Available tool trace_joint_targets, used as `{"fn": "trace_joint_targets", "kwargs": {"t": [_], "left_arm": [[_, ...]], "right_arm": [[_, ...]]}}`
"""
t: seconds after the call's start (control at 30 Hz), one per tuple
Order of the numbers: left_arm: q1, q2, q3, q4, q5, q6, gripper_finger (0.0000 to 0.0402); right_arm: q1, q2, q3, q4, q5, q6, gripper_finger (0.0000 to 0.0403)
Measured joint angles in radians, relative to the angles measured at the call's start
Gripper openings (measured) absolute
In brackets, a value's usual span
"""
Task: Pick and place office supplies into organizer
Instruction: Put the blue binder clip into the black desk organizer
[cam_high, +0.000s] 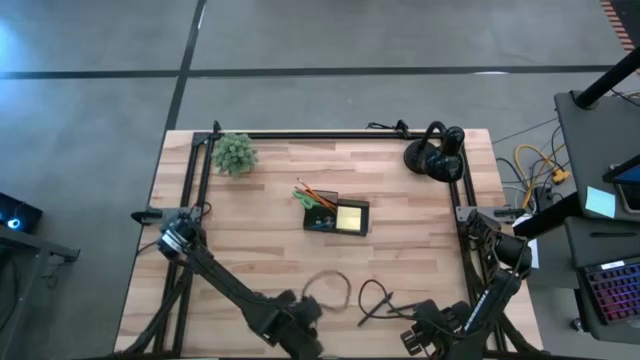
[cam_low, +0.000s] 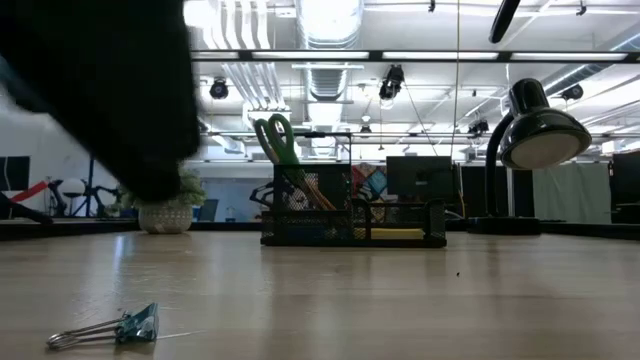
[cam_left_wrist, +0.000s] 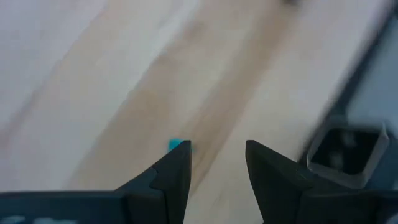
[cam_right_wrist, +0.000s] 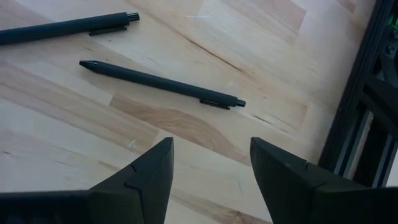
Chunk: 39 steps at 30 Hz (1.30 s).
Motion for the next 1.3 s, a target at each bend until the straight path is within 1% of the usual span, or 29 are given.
{"fn": "trace_joint_targets", "kwargs": {"t": [0.07,0.13,0.2,0.3,0.43,0.5,0.57,0.73,0.9,1.13,1.3], "left_arm": [[-0.004,0.000,0.012,0.002,0.009,0.227,0.0138],[-0.013,0.000,0.014,0.007,0.035,0.372,0.0138],[-0.023,0.001,0.014,0.003,0.041,0.434,0.0138],[-0.033,0.002,0.013,0.002,0.024,0.483,0.0138],[-0.034,0.004,0.011,0.005,-0.086,0.488,0.0138],[-0.033,0.004,0.000,0.005,-0.108,0.486,0.0138],[-0.029,0.004,-0.013,0.006,-0.108,0.470,0.0138],[-0.028,0.005,-0.037,0.004,-0.099,0.373,0.0138],[-0.035,0.005,-0.049,0.017,-0.098,0.372,0.0138],[-0.031,0.005,-0.093,0.068,-0.105,0.371,0.0138],[-0.027,0.005,-0.123,0.104,-0.104,0.321,0.0138]], "right_arm": [[0.000,0.000,0.000,0.000,0.000,-0.004,0.0203],[0.000,0.000,0.000,0.000,0.000,-0.019,0.0203],[0.000,0.000,0.000,0.000,-0.001,-0.024,0.0203],[0.000,0.000,0.000,0.000,-0.001,-0.025,0.0203],[0.000,0.000,0.000,0.000,-0.001,-0.024,0.0203],[0.000,0.000,0.000,0.000,-0.002,-0.024,0.0203],[0.000,0.000,0.000,0.000,-0.002,-0.015,0.0203],[0.000,0.000,0.000,0.000,-0.002,0.001,0.0203],[0.000,0.000,0.000,0.000,0.001,0.002,0.0203],[0.000,0.000,-0.004,0.000,0.033,-0.001,0.0203],[0.002,0.000,-0.004,0.000,0.032,-0.002,0.0203]]}}
